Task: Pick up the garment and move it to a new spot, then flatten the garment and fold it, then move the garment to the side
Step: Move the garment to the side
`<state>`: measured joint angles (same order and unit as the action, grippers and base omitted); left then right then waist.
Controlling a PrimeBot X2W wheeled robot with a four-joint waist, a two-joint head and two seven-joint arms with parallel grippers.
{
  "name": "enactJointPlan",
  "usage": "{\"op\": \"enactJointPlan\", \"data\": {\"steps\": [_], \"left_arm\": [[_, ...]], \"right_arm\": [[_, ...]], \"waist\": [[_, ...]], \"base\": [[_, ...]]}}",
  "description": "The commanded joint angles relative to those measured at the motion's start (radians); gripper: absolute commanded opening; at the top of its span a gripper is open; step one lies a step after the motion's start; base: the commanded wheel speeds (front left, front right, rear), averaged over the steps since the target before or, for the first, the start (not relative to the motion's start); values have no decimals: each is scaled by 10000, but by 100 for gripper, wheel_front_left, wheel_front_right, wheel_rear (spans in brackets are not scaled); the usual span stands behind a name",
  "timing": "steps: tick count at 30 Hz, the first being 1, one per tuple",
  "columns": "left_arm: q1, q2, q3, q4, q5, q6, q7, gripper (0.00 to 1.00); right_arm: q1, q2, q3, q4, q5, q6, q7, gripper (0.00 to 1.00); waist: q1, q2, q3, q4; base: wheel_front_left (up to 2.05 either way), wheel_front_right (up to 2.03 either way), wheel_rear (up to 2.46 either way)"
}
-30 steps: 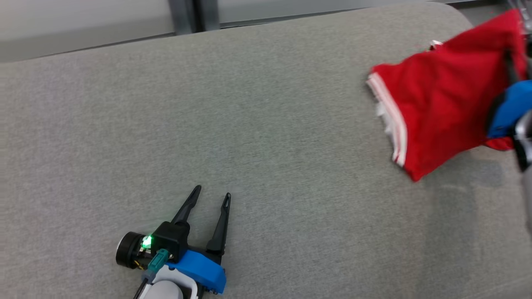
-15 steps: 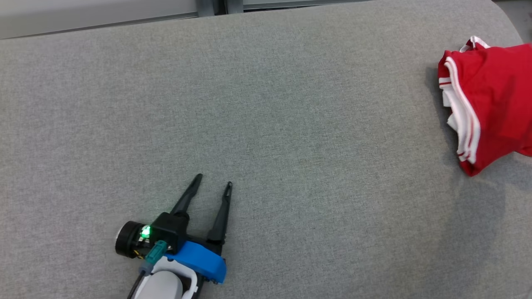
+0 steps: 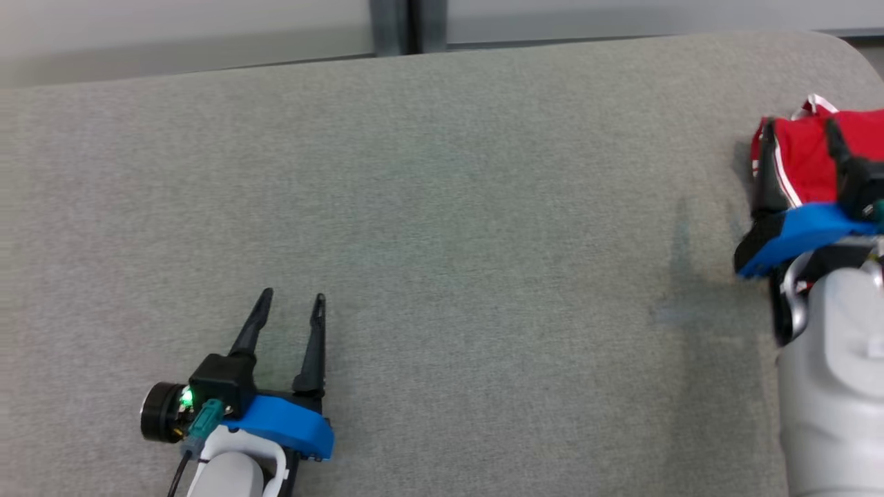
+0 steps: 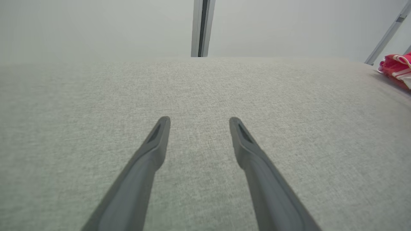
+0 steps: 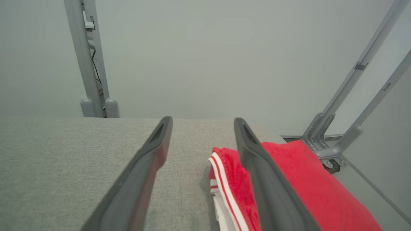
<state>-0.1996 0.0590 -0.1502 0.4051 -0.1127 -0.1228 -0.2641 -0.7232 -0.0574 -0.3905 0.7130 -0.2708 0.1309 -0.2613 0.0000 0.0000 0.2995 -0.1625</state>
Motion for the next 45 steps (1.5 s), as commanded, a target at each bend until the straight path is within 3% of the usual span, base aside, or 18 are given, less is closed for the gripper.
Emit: {"op": "enactJointPlan", "data": {"steps": [1, 9, 14, 45], "left_arm": [[103, -1, 186, -42, 15, 77, -2, 100], [403, -70, 825, 57, -51, 261, -2, 100], [485, -78, 1020, 125, -102, 377, -2, 100], [1787, -83, 1164, 140, -1215, 360, -1, 100]], "right_arm": [[606, 55, 523, -293, 416, -2, -35, 100], [2379, 44, 2323, -1047, 2431, -4, -41, 100], [2954, 42, 2717, -1298, 2885, -4, -42, 100], [5129, 48, 3683, -1604, 3853, -2, -42, 100]], "waist": [[0, 0, -82, 137], [0, 0, -572, 697], [0, 0, -823, 875], [0, 0, -2793, 1170]], "base": [[0, 0, 0], [0, 0, 0], [0, 0, 0], [0, 0, 0]]}}
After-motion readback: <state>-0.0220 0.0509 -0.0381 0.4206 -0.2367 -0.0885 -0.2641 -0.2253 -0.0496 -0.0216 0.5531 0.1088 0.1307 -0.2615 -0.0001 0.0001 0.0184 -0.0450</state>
